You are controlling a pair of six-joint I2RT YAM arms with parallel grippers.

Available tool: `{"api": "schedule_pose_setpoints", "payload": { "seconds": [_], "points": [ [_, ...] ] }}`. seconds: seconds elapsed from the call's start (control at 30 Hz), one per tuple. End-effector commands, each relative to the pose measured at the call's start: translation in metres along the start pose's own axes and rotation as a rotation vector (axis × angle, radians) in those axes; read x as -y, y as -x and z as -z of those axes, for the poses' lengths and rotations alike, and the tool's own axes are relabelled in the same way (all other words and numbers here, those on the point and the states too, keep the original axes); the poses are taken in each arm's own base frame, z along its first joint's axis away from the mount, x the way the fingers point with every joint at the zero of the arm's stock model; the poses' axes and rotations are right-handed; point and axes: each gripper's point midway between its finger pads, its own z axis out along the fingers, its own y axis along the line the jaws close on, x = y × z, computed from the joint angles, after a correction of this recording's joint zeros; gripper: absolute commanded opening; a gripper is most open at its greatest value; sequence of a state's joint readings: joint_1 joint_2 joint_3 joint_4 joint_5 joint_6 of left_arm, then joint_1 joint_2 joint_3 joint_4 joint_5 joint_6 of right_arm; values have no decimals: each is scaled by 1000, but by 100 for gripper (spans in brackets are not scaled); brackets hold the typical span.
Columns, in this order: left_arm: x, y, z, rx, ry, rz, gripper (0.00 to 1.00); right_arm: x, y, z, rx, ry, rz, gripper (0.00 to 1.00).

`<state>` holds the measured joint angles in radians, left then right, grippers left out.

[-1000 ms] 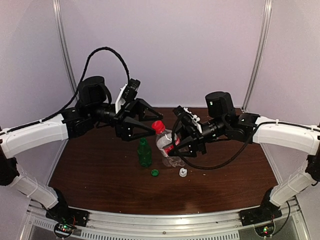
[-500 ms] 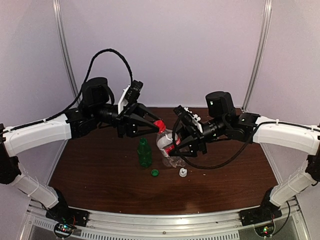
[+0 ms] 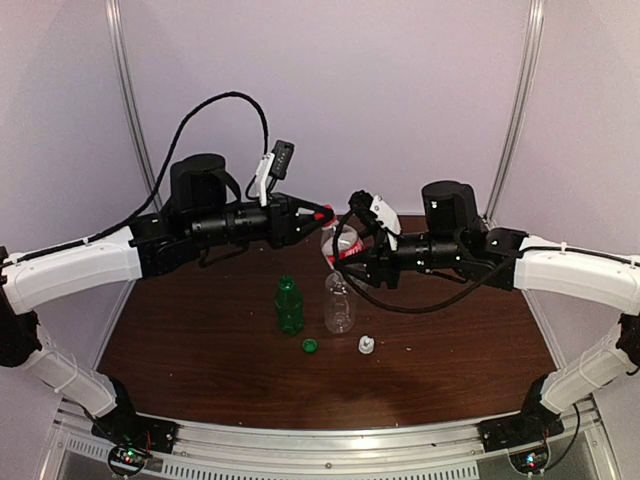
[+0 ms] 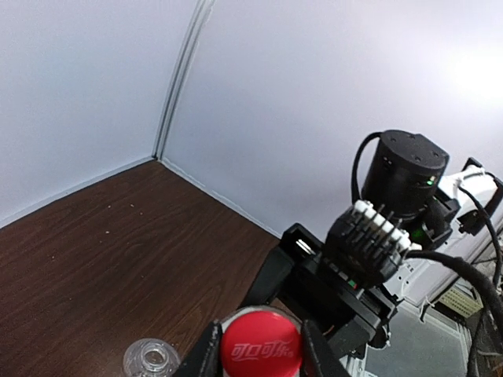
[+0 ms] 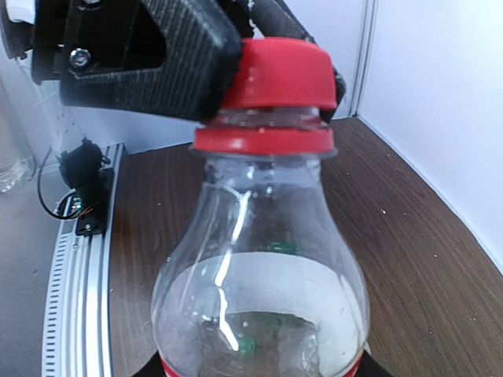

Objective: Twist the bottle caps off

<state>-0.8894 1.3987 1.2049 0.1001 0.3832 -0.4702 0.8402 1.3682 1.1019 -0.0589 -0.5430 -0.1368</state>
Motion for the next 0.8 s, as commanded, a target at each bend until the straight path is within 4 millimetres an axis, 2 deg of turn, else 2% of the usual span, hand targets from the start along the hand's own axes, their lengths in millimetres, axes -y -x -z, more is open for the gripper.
{"api": "schedule_pose_setpoints", "payload": {
  "seconds": [0.0, 0.17, 0.37, 0.47, 0.57, 0.7, 0.77],
  "points": [
    [-17, 20, -2, 89, 171, 79, 33, 29, 0, 5, 14, -205, -19, 45],
    [-7, 26, -2, 100, 120, 20, 45, 19, -1, 8, 20, -158, -11, 45],
    [12, 36, 12, 106, 2, -125, 69, -9, 2, 11, 38, -6, 15, 46],
    [22, 37, 24, 100, -92, -204, 76, -26, 4, 15, 45, 92, 31, 47],
    [43, 33, 37, 90, -235, -284, 80, -45, 5, 18, 54, 212, 39, 48],
    [77, 19, 53, 56, -457, -375, 83, -67, 7, 22, 62, 368, 34, 49],
    [85, 13, 56, 42, -524, -392, 84, -73, 9, 23, 60, 421, 28, 49]
  ]
}}
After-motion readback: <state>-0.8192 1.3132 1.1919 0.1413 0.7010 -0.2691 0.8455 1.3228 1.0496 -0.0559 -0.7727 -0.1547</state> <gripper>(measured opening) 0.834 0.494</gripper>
